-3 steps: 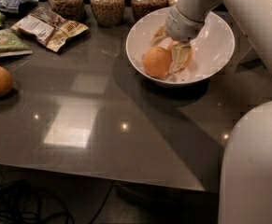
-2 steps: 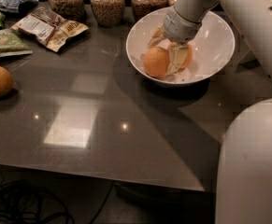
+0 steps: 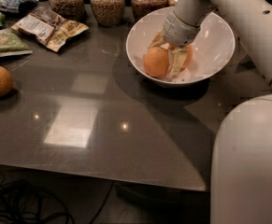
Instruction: Pick orange from white bowl
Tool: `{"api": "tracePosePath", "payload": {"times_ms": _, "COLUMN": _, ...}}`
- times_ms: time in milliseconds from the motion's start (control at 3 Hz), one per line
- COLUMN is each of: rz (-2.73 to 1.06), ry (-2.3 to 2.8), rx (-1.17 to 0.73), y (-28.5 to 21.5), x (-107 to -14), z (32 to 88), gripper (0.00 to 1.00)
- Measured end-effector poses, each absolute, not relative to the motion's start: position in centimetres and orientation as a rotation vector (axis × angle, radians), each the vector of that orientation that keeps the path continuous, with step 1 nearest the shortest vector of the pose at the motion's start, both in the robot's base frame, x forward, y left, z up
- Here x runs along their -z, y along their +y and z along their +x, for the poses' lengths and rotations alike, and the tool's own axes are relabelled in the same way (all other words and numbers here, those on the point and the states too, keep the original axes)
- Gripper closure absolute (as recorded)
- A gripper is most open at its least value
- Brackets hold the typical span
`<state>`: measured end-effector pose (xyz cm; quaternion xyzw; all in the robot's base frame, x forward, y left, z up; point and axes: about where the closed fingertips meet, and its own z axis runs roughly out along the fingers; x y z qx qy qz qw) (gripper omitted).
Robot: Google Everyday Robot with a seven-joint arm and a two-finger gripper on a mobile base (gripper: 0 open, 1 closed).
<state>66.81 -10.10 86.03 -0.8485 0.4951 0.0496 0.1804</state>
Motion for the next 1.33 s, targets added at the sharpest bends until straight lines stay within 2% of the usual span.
{"api": "tracePosePath", "payload": {"times_ms": 1333, "rz": -2.44, "ry": 1.36, "rx": -0.164, "y": -8.7, "x": -85.6, "z": 65.4, "gripper": 0.33}}
